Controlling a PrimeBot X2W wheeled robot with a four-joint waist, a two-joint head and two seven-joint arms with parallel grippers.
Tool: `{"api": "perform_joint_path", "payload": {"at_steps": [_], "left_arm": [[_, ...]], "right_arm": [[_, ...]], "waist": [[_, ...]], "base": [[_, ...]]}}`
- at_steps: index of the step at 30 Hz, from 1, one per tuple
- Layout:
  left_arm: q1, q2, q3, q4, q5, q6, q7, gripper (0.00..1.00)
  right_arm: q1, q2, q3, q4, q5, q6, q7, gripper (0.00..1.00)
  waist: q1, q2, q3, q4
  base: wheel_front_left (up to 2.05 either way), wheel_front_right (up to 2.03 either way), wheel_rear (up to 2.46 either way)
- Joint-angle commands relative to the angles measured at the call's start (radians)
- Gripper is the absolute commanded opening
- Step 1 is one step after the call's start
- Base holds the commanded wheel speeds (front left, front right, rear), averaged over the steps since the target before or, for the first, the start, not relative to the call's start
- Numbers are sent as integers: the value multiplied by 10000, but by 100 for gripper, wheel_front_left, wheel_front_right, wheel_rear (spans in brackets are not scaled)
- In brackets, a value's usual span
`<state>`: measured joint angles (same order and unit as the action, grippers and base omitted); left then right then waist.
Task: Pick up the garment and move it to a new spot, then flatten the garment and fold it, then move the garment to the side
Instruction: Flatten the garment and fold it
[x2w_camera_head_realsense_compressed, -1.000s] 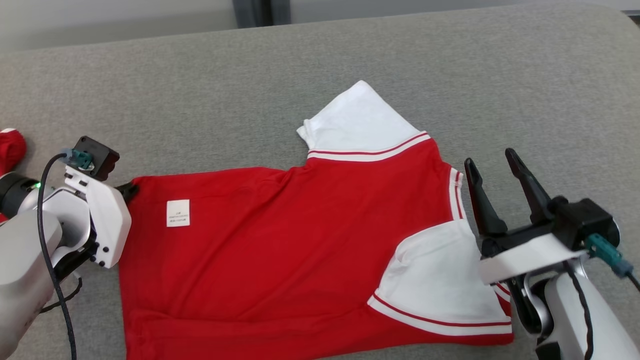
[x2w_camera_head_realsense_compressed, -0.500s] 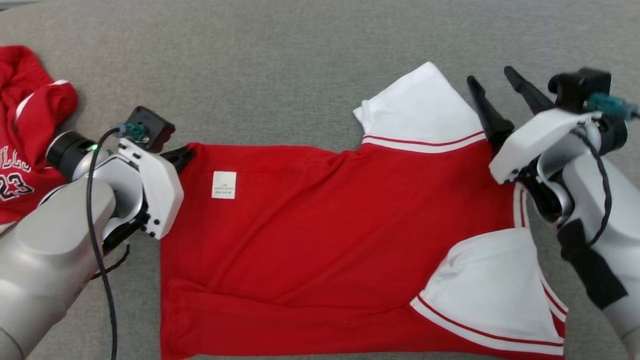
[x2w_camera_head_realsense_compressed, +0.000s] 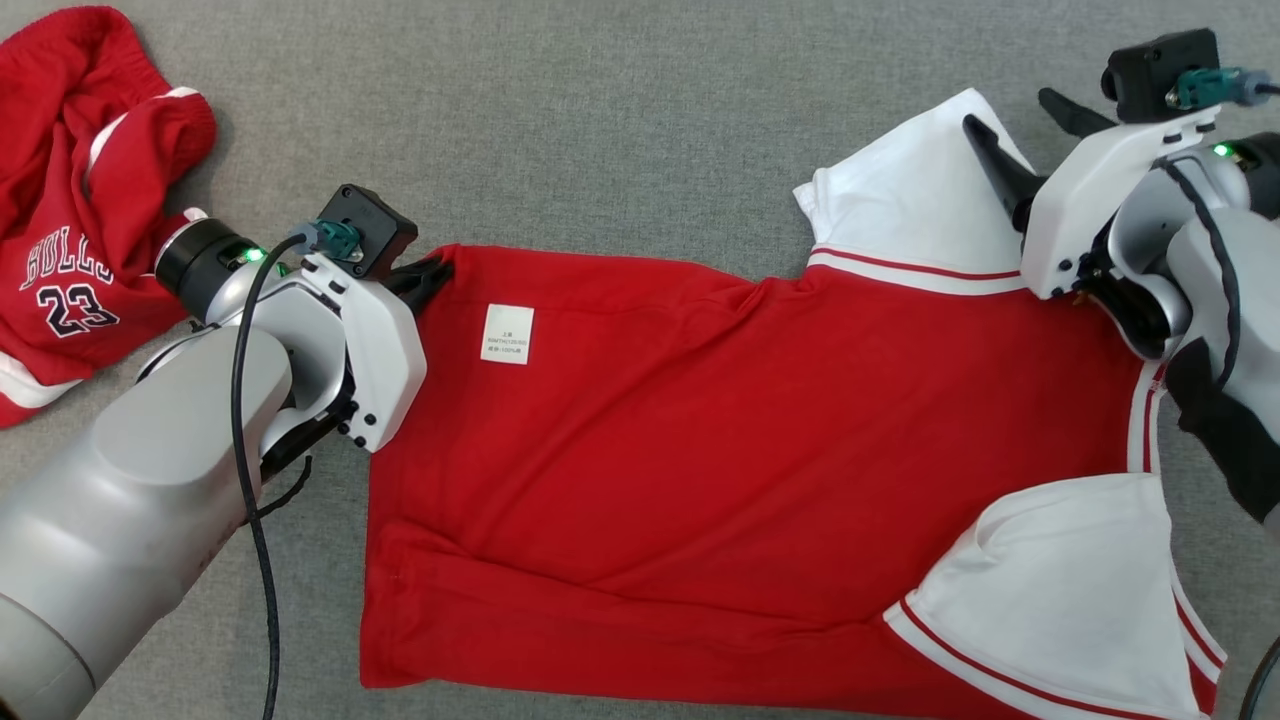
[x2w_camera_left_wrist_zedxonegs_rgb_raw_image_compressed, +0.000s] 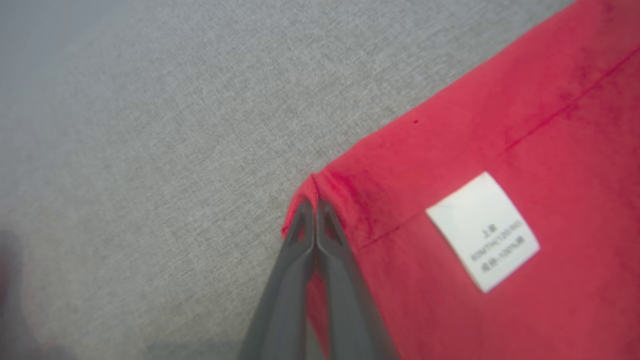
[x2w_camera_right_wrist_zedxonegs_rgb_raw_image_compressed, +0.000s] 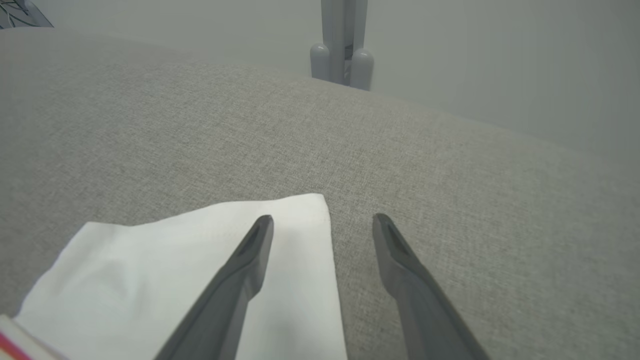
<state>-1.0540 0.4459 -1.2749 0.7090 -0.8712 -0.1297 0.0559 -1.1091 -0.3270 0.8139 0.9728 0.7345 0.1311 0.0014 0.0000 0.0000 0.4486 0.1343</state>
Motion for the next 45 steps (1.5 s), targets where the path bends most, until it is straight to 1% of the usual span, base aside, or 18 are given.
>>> {"api": "perform_joint_path", "payload": {"at_steps": [1, 11, 17, 25, 26, 27, 28, 38, 45], "left_arm": [[-53, -74, -46, 18, 71, -11, 20, 0], [-182, -283, -71, -8, 306, -11, -50, 0], [-89, -312, -78, 77, 354, -11, -142, 0], [-47, -322, -77, 135, 357, -11, -231, 0], [-59, -322, -77, 148, 356, -11, -240, 0], [-70, -326, -79, 159, 361, -11, -237, 0], [-76, -332, -79, 170, 369, -11, -236, 0], [-8, -310, -77, 302, 401, -11, -342, 0], [38, -268, -45, 582, 413, -11, -684, 0]], "right_arm": [[-221, -102, 139, 133, 123, -5, 76, 100], [-1237, -31, 1078, 877, 1201, -5, 369, 100], [-1282, -81, 1937, 973, 1585, -5, 894, 100], [-1342, -102, 2619, 1114, 2209, -5, 1127, 100], [-1353, -115, 2680, 1114, 2302, -5, 1188, 53], [-1373, -129, 2757, 1096, 2389, -5, 1230, 14], [-1389, -146, 2834, 1069, 2461, -5, 1235, 0], [-1505, -317, 3348, 833, 3097, -8, 731, 0], [-1356, -486, 3729, 716, 3419, -7, -175, 0]], "waist": [[0, 0, 99, 57], [0, 0, 473, 298], [0, 0, 500, 323], [0, 0, 496, 274], [0, 0, 505, 270], [0, 0, 512, 268], [0, 0, 516, 267], [0, 0, 392, 246], [0, 0, 44, 150]], "base": [[0, 0, 0], [0, 0, 0], [0, 0, 0], [0, 0, 0], [0, 0, 0], [0, 0, 0], [0, 0, 0], [0, 0, 0], [0, 0, 0]]}}
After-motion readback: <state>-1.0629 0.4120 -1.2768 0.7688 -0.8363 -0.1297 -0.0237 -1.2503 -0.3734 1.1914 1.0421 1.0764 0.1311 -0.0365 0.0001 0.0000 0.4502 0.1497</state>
